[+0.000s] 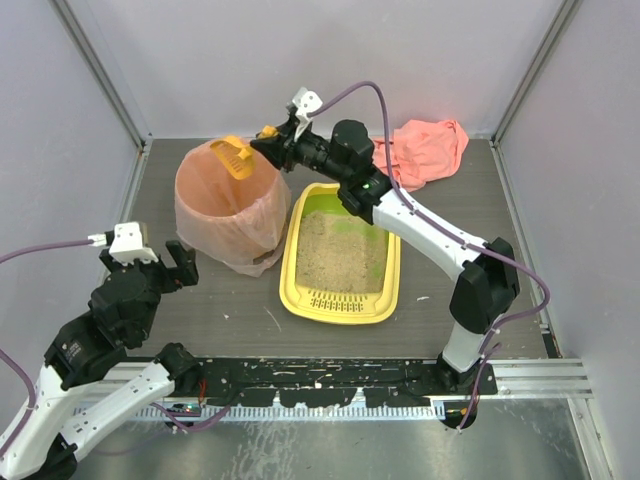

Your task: Clean the litter box

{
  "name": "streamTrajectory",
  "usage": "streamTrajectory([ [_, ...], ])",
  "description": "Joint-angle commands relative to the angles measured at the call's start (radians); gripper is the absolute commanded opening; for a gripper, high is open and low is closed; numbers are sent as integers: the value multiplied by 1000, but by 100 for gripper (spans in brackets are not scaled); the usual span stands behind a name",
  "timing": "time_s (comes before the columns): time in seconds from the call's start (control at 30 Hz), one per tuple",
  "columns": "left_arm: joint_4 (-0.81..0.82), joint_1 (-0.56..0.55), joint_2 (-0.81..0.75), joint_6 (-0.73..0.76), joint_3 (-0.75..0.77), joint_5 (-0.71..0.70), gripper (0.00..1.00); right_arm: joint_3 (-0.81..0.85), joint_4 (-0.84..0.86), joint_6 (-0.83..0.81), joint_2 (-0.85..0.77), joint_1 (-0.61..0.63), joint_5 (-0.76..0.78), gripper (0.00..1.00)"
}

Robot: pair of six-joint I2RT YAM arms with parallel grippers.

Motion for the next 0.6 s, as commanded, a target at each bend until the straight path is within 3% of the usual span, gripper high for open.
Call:
streamTrajectory([
  [0.0,36,4,20,-3,7,12,91,55,-9,31,-106,-5,147,1],
  [0.37,156,4,149,63,44,158,88,-131,-55,158,-404,-6,440,1],
  [0.57,227,3,277,88,69,267,82,-377,-142,92,-627,-7,710,1],
])
